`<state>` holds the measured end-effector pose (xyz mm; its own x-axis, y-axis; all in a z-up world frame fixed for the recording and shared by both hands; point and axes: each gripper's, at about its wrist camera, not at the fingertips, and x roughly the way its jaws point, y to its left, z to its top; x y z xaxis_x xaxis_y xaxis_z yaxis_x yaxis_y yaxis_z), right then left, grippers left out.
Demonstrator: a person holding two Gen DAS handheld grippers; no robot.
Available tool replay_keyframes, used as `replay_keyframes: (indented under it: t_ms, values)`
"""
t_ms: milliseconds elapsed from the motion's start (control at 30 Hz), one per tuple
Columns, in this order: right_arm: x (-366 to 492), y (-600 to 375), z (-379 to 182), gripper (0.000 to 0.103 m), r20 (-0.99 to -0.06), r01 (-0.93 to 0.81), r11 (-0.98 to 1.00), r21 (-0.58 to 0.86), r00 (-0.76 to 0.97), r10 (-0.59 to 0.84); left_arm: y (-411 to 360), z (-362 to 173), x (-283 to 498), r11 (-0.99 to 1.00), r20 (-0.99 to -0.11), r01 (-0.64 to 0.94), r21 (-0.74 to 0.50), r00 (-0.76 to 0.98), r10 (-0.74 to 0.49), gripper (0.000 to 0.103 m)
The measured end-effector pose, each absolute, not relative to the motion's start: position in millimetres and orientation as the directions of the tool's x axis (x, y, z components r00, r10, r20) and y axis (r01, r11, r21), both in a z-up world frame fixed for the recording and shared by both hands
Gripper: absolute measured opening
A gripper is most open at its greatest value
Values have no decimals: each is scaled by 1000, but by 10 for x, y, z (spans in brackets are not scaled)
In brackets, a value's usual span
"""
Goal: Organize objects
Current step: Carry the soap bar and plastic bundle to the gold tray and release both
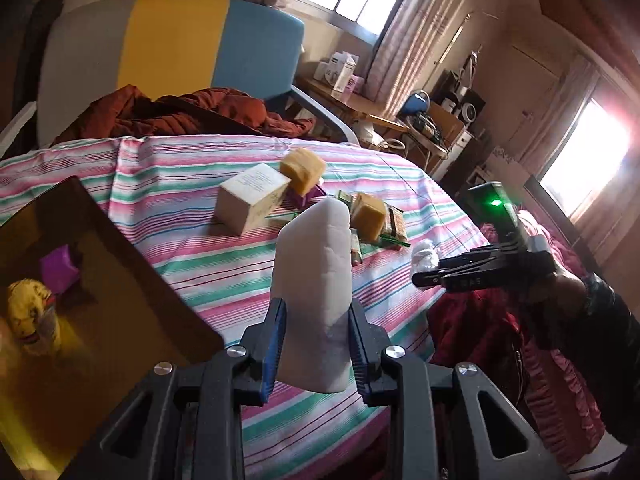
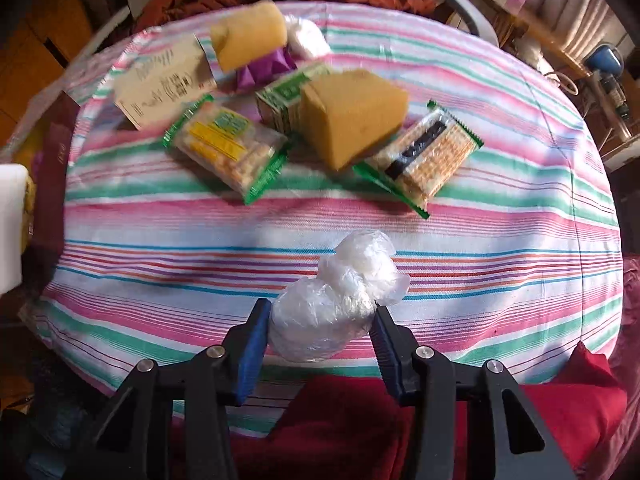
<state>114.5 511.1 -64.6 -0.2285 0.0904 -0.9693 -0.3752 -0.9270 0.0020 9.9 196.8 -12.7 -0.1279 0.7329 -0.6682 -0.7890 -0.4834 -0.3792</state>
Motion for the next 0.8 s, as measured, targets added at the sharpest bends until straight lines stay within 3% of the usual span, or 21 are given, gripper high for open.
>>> replay_keyframes:
  t_ms: [233,400,633,800]
  values:
    - [854,4400,-44,50,-888,-245,-964,105,-459,19,1409,-32,-37,-581,-636,-704,-409,-236,735,30]
    - [401,3602,229,50,-813,-59,-979,193,-568,-126,863,29,-268,-694,-631,-603,-394,-371,681,30]
    - [-67,2563,184,50,-772,138,-948,288,-552,-315,147,-97,-639,-835,-670,-410,-367,-506,543,30]
    - [-268,2032,-116,53,-802,211,-927,310,-465,-374,-28,-272,-729,-862,-701,-381,-335,-510,498,31]
